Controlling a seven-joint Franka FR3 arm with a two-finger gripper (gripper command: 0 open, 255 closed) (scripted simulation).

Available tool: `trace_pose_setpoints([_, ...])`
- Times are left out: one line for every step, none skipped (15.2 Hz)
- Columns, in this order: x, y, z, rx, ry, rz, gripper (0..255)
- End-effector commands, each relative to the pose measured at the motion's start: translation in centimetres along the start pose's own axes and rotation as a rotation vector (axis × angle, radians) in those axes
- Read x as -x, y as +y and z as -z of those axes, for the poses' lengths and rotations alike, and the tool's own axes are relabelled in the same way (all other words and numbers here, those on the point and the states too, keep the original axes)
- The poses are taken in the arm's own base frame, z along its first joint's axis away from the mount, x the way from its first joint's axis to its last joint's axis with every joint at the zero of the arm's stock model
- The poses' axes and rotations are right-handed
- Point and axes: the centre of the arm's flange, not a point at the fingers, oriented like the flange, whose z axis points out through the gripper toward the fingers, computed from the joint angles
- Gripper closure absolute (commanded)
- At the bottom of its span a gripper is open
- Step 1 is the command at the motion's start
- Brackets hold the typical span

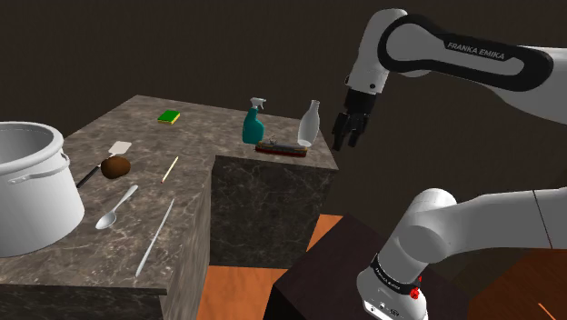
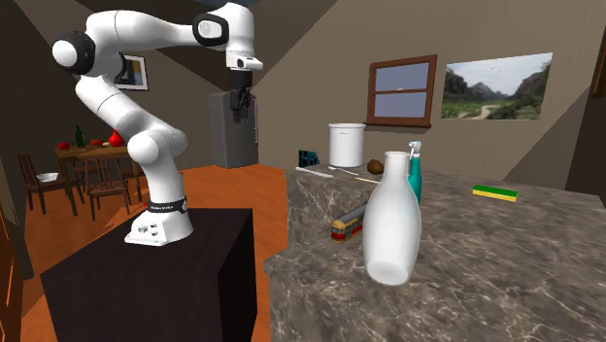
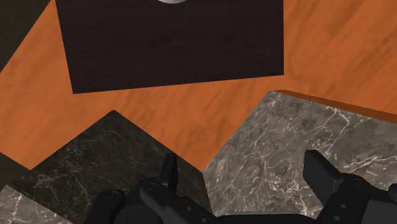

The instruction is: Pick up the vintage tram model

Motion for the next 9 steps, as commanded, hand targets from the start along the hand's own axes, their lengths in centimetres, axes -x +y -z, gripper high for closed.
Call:
trace_pose_setpoints([0.0,0.0,0.0,0.0,0.0,0.0,0])
trace_pose_setpoints([-0.9,0.8,-0.4,0.004,-0.001,0.019,0])
trace_pose_setpoints([-1.8,1.6,-0.9,0.009,-0.002,0.037,0])
trace_pose_setpoints([-2.7,2.5,-1.3,0.013,-0.003,0.056,0])
trace_pose_setpoints([-3.6,3.2,-1.8,0.018,-0.005,0.074,0])
trace_pose_setpoints([-4.5,4.0,-2.2,0.022,-0.006,0.093,0])
trace_pose_setpoints([-5.4,4.8,-2.7,0.027,-0.007,0.112,0])
trace_pose_setpoints([-6.4,5.5,-3.1,0.031,-0.008,0.13,0])
trace_pose_setpoints([-7.4,6.2,-3.5,0.035,-0.009,0.149,0])
